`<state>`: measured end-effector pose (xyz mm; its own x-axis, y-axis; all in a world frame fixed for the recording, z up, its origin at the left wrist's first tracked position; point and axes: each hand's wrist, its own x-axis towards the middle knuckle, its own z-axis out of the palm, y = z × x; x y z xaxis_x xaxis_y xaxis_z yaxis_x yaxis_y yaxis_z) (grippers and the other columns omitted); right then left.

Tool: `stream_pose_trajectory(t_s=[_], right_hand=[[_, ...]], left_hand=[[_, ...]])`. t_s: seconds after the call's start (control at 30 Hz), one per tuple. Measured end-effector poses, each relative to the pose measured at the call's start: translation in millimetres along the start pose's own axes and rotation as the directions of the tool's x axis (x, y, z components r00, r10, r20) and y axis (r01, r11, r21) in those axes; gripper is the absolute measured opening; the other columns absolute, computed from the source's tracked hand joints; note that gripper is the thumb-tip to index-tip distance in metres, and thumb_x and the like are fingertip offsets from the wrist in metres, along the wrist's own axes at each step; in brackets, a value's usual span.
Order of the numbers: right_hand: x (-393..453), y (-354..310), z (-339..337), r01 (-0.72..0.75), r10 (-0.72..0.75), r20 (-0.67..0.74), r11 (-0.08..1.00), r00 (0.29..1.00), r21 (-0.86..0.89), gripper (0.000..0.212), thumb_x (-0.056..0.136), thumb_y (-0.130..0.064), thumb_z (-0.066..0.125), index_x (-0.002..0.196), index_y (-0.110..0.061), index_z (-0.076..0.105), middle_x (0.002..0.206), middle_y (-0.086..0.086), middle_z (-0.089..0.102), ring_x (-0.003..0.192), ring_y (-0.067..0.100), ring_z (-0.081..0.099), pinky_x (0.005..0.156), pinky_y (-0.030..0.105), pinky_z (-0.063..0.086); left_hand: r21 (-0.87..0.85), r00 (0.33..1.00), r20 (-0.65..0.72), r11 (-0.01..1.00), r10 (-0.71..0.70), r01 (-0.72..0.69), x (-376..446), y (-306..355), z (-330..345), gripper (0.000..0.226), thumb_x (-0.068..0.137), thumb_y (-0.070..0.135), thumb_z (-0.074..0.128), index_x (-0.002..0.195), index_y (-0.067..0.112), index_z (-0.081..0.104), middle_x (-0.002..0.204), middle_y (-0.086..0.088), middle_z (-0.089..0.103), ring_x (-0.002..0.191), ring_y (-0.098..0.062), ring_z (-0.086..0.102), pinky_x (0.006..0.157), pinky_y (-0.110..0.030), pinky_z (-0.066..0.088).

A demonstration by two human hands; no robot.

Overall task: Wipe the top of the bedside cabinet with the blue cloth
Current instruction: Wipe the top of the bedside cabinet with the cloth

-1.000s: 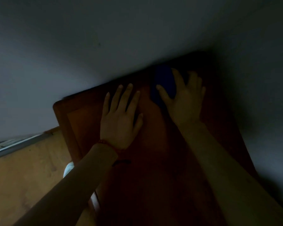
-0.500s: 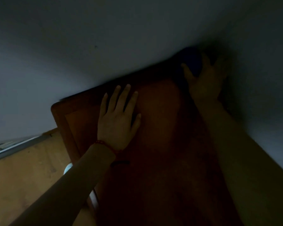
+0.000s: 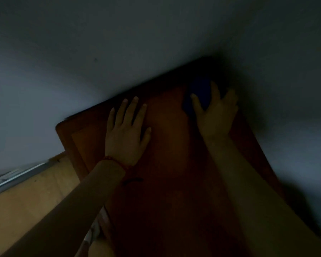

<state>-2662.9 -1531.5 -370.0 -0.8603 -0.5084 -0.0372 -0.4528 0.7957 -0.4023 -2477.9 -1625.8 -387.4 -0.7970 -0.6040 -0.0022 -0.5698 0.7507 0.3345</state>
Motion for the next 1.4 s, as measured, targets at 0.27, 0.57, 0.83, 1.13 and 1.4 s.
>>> stream_pose_trajectory(t_s=[0.27, 0.57, 0.83, 1.13, 1.4], right_hand=[[21.8, 2.4, 1.1, -0.072, 0.074, -0.093, 0.997, 0.993, 0.027, 0.064, 0.088, -0.051, 0.048, 0.139, -0.015, 0.033, 0.141, 0.024, 0.031, 0.129, 0.036, 0.028, 0.107, 0.047, 0.024], [-49.4, 5.8, -15.1, -0.129, 0.118, 0.061, 0.969, 0.991, 0.212, 0.057, 0.083, -0.042, 0.061, 0.133, -0.021, 0.043, 0.137, 0.018, 0.035, 0.121, 0.033, 0.034, 0.095, 0.043, 0.038], [-88.2, -0.5, -54.4, -0.149, 0.14, 0.063, 0.974, 0.988, 0.17, 0.055, 0.082, -0.033, 0.066, 0.131, -0.02, 0.046, 0.135, 0.016, 0.033, 0.119, 0.031, 0.03, 0.088, 0.036, 0.036], [-150.6, -11.0, -111.5, -0.277, 0.277, 0.016, 0.959, 0.961, 0.05, 0.05, 0.079, -0.034, 0.067, 0.124, -0.015, 0.053, 0.124, 0.021, 0.043, 0.11, 0.035, 0.037, 0.082, 0.043, 0.041], [-222.8, -42.8, -176.6, -0.551, 0.557, -0.003, 0.823, 0.831, 0.141, 0.051, 0.081, -0.035, 0.064, 0.127, -0.02, 0.047, 0.13, 0.01, 0.034, 0.116, 0.029, 0.036, 0.083, 0.04, 0.045]], left_hand=[[-0.008, 0.999, 0.017, 0.999, 0.043, -0.043, 0.3, -7.0, -0.6, 0.06, 0.09, 0.04, 0.035, 0.139, 0.007, 0.041, 0.145, -0.02, 0.036, 0.133, -0.036, 0.028, 0.107, -0.05, 0.016], [-0.047, 0.982, 0.176, 0.997, 0.074, -0.067, 6.9, -4.9, -19.4, 0.064, 0.085, 0.041, 0.035, 0.133, 0.0, 0.047, 0.139, -0.028, 0.039, 0.127, -0.048, 0.035, 0.097, -0.062, 0.027], [-0.051, 0.943, 0.231, 0.971, 0.239, -0.234, -4.0, -2.9, -52.8, 0.06, 0.086, 0.037, 0.038, 0.13, -0.001, 0.048, 0.132, -0.031, 0.046, 0.12, -0.049, 0.043, 0.092, -0.061, 0.034], [-0.155, 0.859, 0.209, 0.883, 0.468, -0.443, -10.6, 28.5, -104.1, 0.051, 0.085, 0.032, 0.041, 0.124, 0.0, 0.052, 0.123, -0.026, 0.055, 0.115, -0.039, 0.047, 0.09, -0.054, 0.041], [-0.215, 0.721, 0.284, 0.775, 0.632, -0.594, -26.9, 56.7, -162.5, 0.048, 0.085, 0.033, 0.041, 0.125, 0.006, 0.045, 0.12, -0.025, 0.059, 0.109, -0.04, 0.056, 0.086, -0.056, 0.047]])
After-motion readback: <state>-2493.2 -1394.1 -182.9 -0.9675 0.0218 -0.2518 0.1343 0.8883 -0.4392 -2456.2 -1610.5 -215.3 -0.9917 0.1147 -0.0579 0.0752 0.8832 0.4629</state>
